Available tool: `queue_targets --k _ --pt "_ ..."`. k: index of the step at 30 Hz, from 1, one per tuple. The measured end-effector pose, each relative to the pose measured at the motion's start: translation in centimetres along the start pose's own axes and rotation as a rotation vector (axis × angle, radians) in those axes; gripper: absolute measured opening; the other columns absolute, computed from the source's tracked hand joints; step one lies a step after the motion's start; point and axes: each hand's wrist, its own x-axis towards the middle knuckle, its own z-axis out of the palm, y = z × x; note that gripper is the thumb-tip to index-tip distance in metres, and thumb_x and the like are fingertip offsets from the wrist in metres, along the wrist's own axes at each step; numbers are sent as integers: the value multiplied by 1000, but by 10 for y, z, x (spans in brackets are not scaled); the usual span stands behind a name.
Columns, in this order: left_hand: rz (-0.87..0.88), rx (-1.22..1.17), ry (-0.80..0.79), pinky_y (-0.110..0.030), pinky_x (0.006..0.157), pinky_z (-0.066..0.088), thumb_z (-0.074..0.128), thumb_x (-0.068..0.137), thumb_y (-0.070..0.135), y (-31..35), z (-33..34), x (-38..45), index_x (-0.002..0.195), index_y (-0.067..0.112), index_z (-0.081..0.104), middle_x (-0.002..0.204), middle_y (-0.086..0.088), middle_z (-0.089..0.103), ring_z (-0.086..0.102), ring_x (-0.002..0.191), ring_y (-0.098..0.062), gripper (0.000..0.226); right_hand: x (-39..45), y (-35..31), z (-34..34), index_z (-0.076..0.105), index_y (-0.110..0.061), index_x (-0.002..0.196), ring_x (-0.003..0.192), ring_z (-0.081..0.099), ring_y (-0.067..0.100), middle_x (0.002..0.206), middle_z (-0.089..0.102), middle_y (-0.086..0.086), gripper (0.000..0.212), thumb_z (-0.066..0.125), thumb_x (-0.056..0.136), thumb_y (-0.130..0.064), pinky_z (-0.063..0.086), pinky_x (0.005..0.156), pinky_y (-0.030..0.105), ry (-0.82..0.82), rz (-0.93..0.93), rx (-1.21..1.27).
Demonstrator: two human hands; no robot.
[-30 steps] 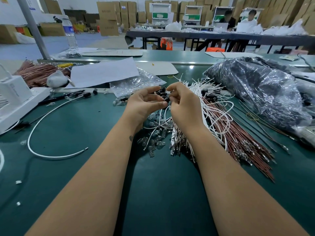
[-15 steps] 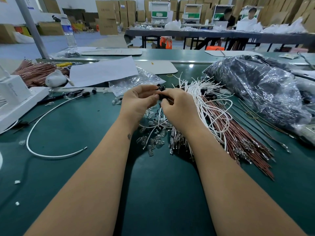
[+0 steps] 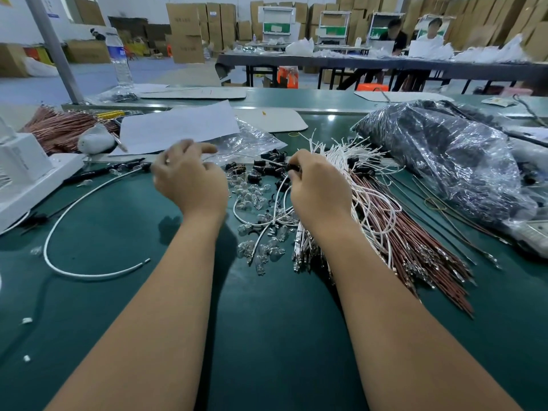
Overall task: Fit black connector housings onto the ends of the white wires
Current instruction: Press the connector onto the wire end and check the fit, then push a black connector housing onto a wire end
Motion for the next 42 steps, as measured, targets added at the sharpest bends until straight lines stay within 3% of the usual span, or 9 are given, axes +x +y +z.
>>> queue_targets --k 3,6,13,16,21,25,29,35,42 --pt "390 -10 -178 -38 106 23 54 83 3 13 4 -13 111 22 68 124 4 62 39 125 -25 37 0 -3 1 60 -15 111 84 60 21 99 65 3 17 53 97 -18 47 69 31 -30 -35 24" --pt "577 -64 -400 -39 98 39 57 90 8 20 10 -22 110 14 71 102 -7 71 54 107 -29 25 -1 -5 1 60 -15 112 87 57 24 101 63 4 18 51 96 -17 36 68 31 -36 -84 13" --pt "354 71 -221 -41 86 45 52 97 18 -2 6 -3 89 7 72 75 -10 67 59 80 -31 24 2 6 -3 54 -13 104 74 54 21 81 59 -1 13 50 95 -5 35 70 32 122 63 -142" --pt "260 265 -171 -40 93 33 48 95 16 -6 4 -3 100 11 70 92 -10 66 51 102 -31 23 1 7 -2 51 -11 104 73 58 23 86 63 3 15 48 95 -1 39 59 32 61 96 -92" --pt "602 187 -263 -39 108 19 46 90 9 16 17 -24 135 14 47 133 -6 53 40 126 -25 46 -2 -2 1 55 -15 111 77 58 21 96 65 1 17 46 98 -8 38 59 29 -44 -14 18" --pt "654 -34 -410 -41 88 43 40 82 -12 26 20 -32 134 7 49 107 -14 66 57 99 -32 55 -2 -4 0 54 -17 117 86 60 23 104 64 2 25 45 96 -6 37 62 29 -69 -71 6" --pt "531 67 -428 -31 74 41 36 79 -15 15 22 -21 140 9 40 95 -6 68 57 87 -26 65 -2 3 0 54 -16 108 69 54 17 92 65 -2 18 46 97 -4 32 48 24 -56 -4 -26" --pt "321 105 -421 -43 85 47 41 85 -2 11 20 -20 121 12 58 98 -10 68 55 100 -32 42 -3 3 -1 57 -12 107 73 57 19 92 67 3 12 48 100 -15 42 58 29 -90 -9 1" --pt "409 -277 -529 -21 83 47 55 93 6 24 17 -29 107 9 65 101 -4 67 61 96 -18 17 -2 1 0 58 -16 108 82 53 20 100 64 2 14 47 99 -18 35 63 31 -114 -11 132"
